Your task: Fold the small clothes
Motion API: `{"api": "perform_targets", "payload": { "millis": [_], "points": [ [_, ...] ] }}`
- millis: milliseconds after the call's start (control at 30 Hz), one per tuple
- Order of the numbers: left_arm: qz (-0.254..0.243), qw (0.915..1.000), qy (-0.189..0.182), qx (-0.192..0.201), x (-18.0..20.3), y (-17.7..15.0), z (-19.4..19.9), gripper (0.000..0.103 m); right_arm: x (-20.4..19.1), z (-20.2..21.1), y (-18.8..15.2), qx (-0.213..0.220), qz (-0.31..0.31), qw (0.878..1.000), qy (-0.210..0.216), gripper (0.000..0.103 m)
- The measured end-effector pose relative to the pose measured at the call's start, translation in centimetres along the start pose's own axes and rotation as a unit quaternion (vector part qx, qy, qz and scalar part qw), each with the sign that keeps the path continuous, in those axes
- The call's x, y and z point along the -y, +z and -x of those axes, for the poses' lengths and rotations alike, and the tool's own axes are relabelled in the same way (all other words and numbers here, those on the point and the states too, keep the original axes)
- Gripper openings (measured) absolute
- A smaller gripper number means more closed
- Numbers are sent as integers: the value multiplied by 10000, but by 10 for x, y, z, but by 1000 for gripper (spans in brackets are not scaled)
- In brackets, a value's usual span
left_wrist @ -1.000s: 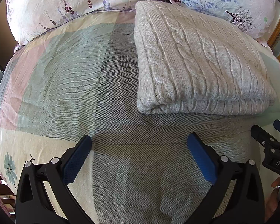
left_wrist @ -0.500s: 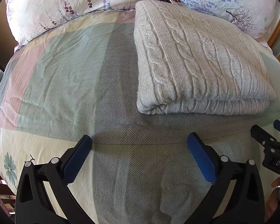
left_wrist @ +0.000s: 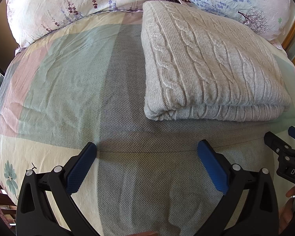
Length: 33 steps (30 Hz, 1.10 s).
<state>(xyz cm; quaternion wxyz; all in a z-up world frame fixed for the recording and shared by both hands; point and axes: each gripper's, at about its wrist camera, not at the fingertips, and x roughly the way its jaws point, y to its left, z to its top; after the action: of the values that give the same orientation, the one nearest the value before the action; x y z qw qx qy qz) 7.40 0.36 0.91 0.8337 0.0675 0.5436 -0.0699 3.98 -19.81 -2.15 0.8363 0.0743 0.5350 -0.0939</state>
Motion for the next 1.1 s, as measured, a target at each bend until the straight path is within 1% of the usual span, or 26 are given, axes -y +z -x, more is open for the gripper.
{"api": "perform_targets", "payload": {
  "millis": [433,600,1100],
  "points": [
    [-13,10000,-16,-55,-1,0,-1,102,0,0,0,2,10,10000,3,101],
    [-24,9999,-27,-109,-2,4,-2,102,0,0,0,0,12,10000,4,101],
    [-51,9999,-35,-89,-3,5,-3,102,1,0,0,-3,15,10000,6,101]
  ]
}}
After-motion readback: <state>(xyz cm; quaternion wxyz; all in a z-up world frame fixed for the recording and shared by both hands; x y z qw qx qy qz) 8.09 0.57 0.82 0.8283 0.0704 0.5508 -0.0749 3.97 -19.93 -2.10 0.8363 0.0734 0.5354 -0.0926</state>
